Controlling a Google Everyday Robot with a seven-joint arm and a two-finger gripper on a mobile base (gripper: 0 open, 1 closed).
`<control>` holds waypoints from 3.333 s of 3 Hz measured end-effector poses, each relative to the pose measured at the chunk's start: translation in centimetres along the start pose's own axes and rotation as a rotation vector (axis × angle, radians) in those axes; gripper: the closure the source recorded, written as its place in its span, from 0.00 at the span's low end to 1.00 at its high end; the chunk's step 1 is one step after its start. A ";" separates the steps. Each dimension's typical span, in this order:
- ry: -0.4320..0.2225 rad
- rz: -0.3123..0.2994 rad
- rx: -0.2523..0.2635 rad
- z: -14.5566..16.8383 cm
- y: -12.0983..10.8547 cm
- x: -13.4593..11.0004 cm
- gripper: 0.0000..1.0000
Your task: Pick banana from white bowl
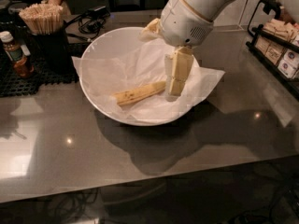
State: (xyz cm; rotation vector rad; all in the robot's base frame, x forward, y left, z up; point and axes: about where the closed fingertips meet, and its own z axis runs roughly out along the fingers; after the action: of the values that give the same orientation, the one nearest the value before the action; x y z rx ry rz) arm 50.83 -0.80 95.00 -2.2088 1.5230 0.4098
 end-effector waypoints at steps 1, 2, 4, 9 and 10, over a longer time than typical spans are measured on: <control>-0.036 0.050 0.040 3.3 -2.4 2.0 0.00; -0.036 0.050 0.040 3.3 -2.4 2.0 0.00; -0.035 0.058 0.031 4.3 -2.7 2.5 0.23; -0.032 0.184 -0.033 10.7 -3.3 8.3 0.52; -0.034 0.190 -0.031 10.8 -3.3 8.5 0.76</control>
Offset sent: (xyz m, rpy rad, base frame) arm 0.0444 0.0041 -0.0550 0.0505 0.0132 -0.0958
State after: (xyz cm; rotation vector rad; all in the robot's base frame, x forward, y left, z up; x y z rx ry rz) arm 56.93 -1.27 82.22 -2.0755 1.7258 0.5293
